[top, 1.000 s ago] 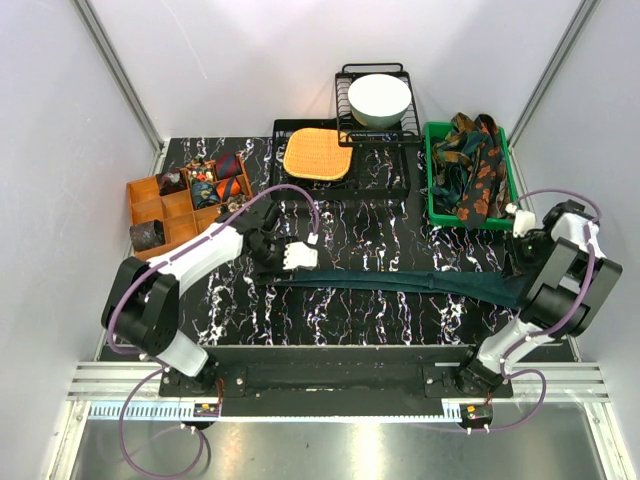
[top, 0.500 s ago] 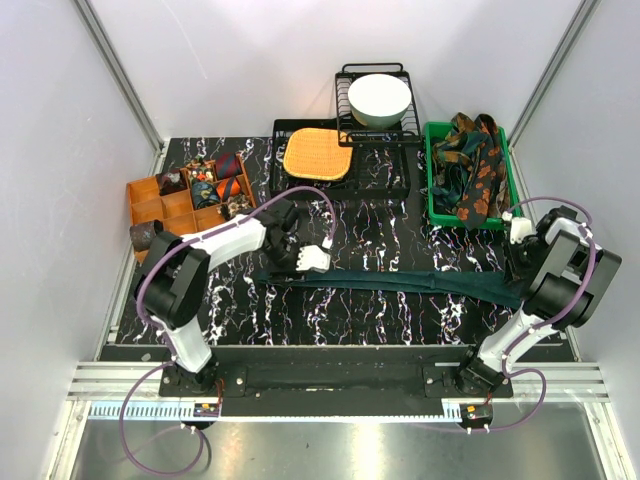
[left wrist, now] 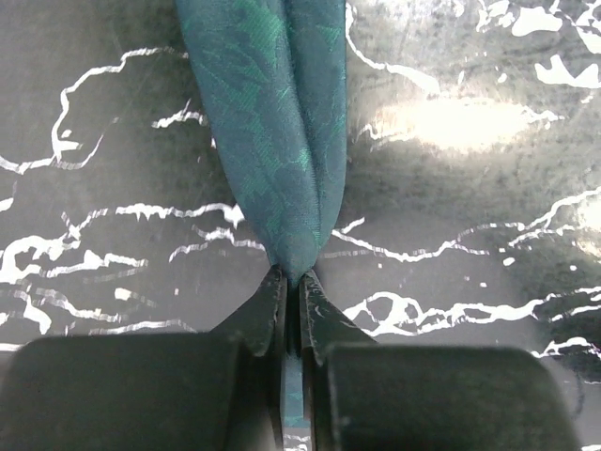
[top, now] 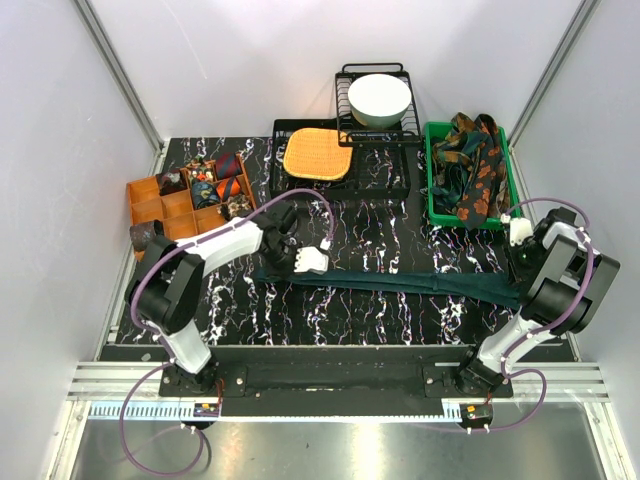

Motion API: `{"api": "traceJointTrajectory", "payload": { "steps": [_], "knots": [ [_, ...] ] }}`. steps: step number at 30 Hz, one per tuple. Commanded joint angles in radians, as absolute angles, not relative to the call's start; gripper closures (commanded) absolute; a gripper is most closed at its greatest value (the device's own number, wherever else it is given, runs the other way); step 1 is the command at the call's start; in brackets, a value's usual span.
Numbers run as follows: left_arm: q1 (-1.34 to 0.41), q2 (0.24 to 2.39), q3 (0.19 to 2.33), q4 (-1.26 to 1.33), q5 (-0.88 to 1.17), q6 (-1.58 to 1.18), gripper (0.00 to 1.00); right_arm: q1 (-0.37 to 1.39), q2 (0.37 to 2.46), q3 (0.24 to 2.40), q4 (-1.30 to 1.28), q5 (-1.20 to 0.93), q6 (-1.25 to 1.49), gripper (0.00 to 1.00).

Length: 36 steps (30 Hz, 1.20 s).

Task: Roll the ties
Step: Flatten out the tie at the center of the board.

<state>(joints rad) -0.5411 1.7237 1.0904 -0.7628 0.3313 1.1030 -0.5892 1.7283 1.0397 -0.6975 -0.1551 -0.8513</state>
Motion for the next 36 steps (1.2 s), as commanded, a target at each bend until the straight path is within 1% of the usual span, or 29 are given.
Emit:
{"api": "traceJointTrajectory", "payload": {
  "steps": [1,3,4,6,10,15,16,17,20,21,23,24,25,28,29,31,32,36],
  "knots": [
    [-0.496,1.646,1.057,-0.798,0.29,1.12,0.99,-0.594,1.763,1.002,-0.611,-0.057,-0.903,0.77],
    [-0.468,1.637,1.046,-0.802,0.282,1.124,0.99,-0.594,1.764,1.003,-0.607,-0.052,-0.908,0.77],
    [-0.459,1.634,1.037,-0.802,0.282,1.127,0.94,-0.594,1.764,1.002,-0.607,-0.049,-0.908,0.77],
    [-0.433,1.629,1.032,-0.801,0.281,1.124,0.89,-0.594,1.764,1.0,-0.604,-0.045,-0.911,0.77],
    [-0.408,1.631,1.022,-0.802,0.279,1.126,0.84,-0.595,1.767,0.999,-0.6,-0.032,-0.92,0.78],
    [-0.382,1.629,0.994,-0.801,0.268,1.137,0.84,-0.6,1.759,0.989,-0.597,-0.02,-0.934,0.78],
    [-0.377,1.631,0.988,-0.802,0.262,1.147,0.85,-0.601,1.758,0.988,-0.595,-0.017,-0.942,0.78],
    [-0.367,1.631,0.983,-0.799,0.259,1.152,0.88,-0.603,1.753,0.985,-0.597,-0.011,-0.945,0.78],
    [-0.354,1.632,0.97,-0.798,0.255,1.16,0.9,-0.607,1.73,0.971,-0.598,-0.012,-0.962,0.78],
    [-0.354,1.629,0.968,-0.798,0.261,1.16,0.87,-0.607,1.721,0.968,-0.609,-0.023,-0.963,0.77],
    [-0.356,1.621,0.976,-0.798,0.284,1.151,0.73,-0.607,1.689,0.976,-0.679,-0.089,-0.968,0.73],
    [-0.357,1.617,0.985,-0.799,0.305,1.141,0.61,-0.607,1.675,0.997,-0.714,-0.119,-0.968,0.7],
    [-0.36,1.614,0.992,-0.799,0.31,1.126,0.57,-0.607,1.66,1.009,-0.751,-0.149,-0.977,0.62],
    [-0.373,1.597,1.017,-0.808,0.328,1.111,0.48,-0.607,1.592,1.064,-0.876,-0.236,-1.029,0.48],
    [-0.377,1.592,1.022,-0.811,0.331,1.109,0.46,-0.607,1.551,1.075,-0.917,-0.265,-1.046,0.28],
    [-0.383,1.58,1.04,-0.821,0.334,1.108,0.43,-0.607,1.513,1.106,-0.966,-0.307,-1.127,0.11],
    [-0.393,1.577,1.046,-0.825,0.336,1.108,0.41,-0.607,1.475,1.112,-0.994,-0.345,-1.153,0.01],
    [-0.403,1.559,1.075,-0.83,0.35,1.104,0.39,-0.568,1.419,1.138,-1.08,-0.403,-1.281,0.0]
  ]
}}
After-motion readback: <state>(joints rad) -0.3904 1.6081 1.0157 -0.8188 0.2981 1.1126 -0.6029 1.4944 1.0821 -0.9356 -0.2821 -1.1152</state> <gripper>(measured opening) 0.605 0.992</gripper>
